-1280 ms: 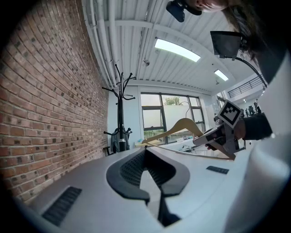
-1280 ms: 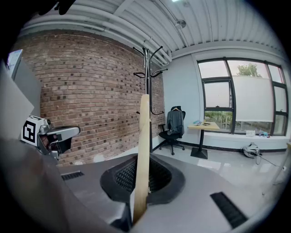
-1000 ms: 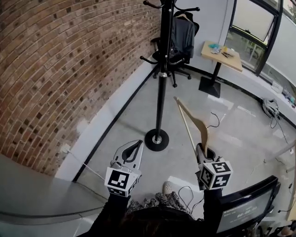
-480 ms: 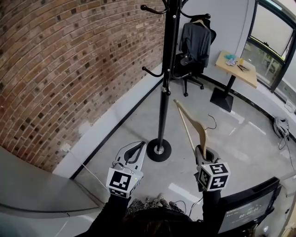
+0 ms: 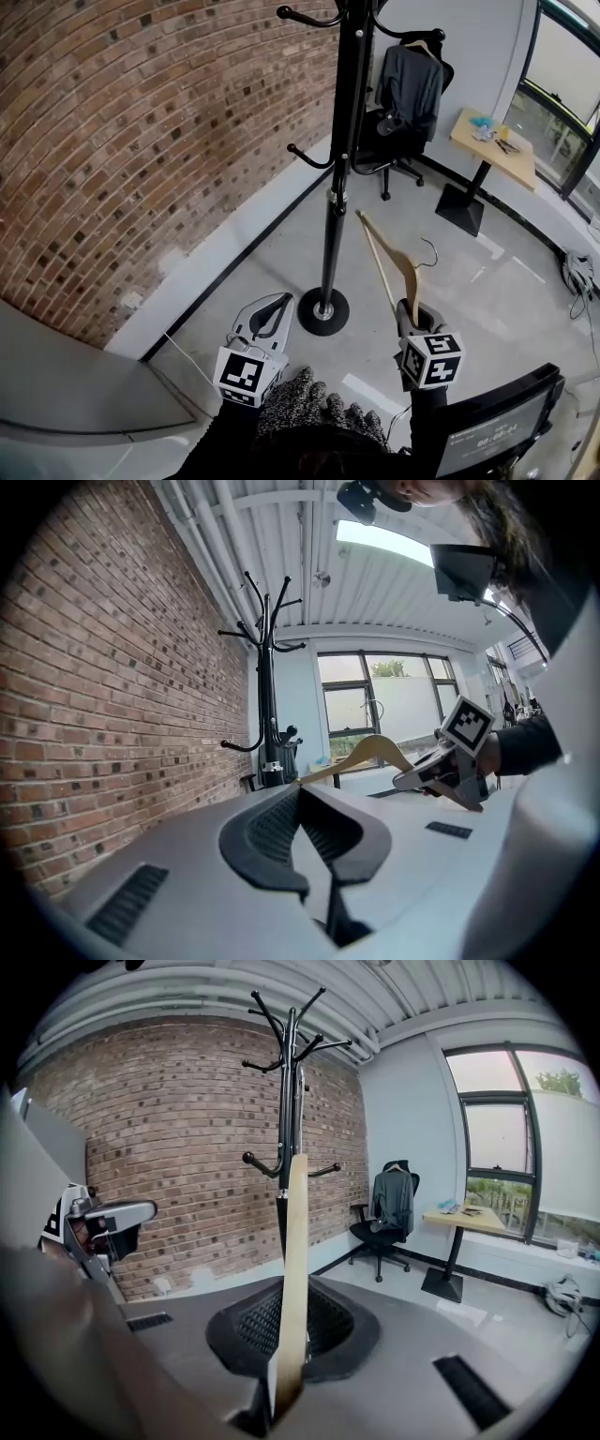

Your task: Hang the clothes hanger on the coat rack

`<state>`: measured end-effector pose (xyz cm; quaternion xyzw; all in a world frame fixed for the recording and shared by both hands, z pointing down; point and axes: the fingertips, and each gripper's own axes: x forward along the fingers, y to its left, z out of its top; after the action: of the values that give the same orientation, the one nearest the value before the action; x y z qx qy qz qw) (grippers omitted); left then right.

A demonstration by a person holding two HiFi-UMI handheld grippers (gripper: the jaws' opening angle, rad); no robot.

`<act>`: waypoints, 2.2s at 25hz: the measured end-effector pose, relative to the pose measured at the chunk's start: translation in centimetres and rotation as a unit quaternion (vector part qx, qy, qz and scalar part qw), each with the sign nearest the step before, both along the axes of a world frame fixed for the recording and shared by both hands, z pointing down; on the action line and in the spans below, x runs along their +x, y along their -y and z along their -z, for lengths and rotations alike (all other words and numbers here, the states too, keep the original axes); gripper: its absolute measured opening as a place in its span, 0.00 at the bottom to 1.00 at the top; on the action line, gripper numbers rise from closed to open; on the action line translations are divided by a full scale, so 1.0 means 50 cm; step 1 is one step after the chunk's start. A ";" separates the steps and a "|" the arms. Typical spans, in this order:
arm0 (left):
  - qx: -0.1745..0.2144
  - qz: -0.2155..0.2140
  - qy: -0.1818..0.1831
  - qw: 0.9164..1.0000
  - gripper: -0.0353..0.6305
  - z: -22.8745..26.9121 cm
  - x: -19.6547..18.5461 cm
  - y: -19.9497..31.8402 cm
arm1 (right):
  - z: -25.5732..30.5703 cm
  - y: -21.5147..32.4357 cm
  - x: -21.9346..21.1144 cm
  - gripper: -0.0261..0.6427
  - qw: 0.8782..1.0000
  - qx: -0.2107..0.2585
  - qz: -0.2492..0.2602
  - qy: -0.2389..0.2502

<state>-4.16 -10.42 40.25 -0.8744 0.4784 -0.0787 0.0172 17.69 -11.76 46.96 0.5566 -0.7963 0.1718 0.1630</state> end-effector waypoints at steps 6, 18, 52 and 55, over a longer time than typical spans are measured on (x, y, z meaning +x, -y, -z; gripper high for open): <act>0.002 -0.018 -0.006 1.000 0.07 -0.006 0.004 0.105 | -0.010 0.092 -0.015 0.07 1.000 -0.007 -0.002 -0.009; 0.010 -0.034 -0.012 0.999 0.07 -0.005 -0.031 0.299 | -0.015 0.280 -0.060 0.07 1.000 -0.006 -0.009 -0.019; 0.001 0.066 0.004 0.998 0.07 0.004 -0.052 0.374 | -0.152 0.457 -0.106 0.07 0.993 -0.073 0.087 -0.029; 0.001 0.067 0.006 0.998 0.07 0.004 -0.055 0.374 | -0.159 0.459 -0.108 0.07 0.993 -0.074 0.087 -0.027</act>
<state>-6.91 -29.13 40.04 -0.8397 0.5362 -0.0847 0.0156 12.31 -34.70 54.90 0.4763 -0.8220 0.1998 0.2397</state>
